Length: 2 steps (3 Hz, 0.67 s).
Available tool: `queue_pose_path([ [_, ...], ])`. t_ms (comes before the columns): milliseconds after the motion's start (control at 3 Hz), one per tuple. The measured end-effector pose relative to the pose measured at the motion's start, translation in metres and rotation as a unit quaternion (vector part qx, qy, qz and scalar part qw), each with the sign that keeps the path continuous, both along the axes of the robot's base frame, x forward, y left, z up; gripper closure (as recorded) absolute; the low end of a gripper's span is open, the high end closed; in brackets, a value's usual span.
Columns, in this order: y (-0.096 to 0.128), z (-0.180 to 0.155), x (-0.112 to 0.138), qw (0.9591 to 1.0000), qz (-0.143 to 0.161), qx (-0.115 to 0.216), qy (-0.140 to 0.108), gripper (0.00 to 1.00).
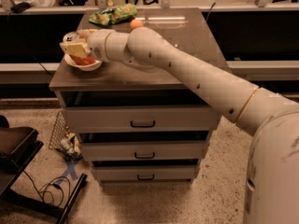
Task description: Pick coke can from paper bowl and place on counter
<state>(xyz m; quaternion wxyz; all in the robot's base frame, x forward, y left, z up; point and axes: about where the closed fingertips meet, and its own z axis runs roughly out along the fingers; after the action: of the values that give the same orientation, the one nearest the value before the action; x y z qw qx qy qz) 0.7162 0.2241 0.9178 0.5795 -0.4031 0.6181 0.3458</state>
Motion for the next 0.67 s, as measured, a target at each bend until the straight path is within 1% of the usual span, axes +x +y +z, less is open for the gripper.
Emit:
queue_pose_path([
  [333,0.0025,-0.0001,-0.0011,1.0,0.002,0.0,0.0,0.88],
  [667,0.0046,-0.0002,-0.0021,1.0,0.004,0.0,0.0,1.0],
])
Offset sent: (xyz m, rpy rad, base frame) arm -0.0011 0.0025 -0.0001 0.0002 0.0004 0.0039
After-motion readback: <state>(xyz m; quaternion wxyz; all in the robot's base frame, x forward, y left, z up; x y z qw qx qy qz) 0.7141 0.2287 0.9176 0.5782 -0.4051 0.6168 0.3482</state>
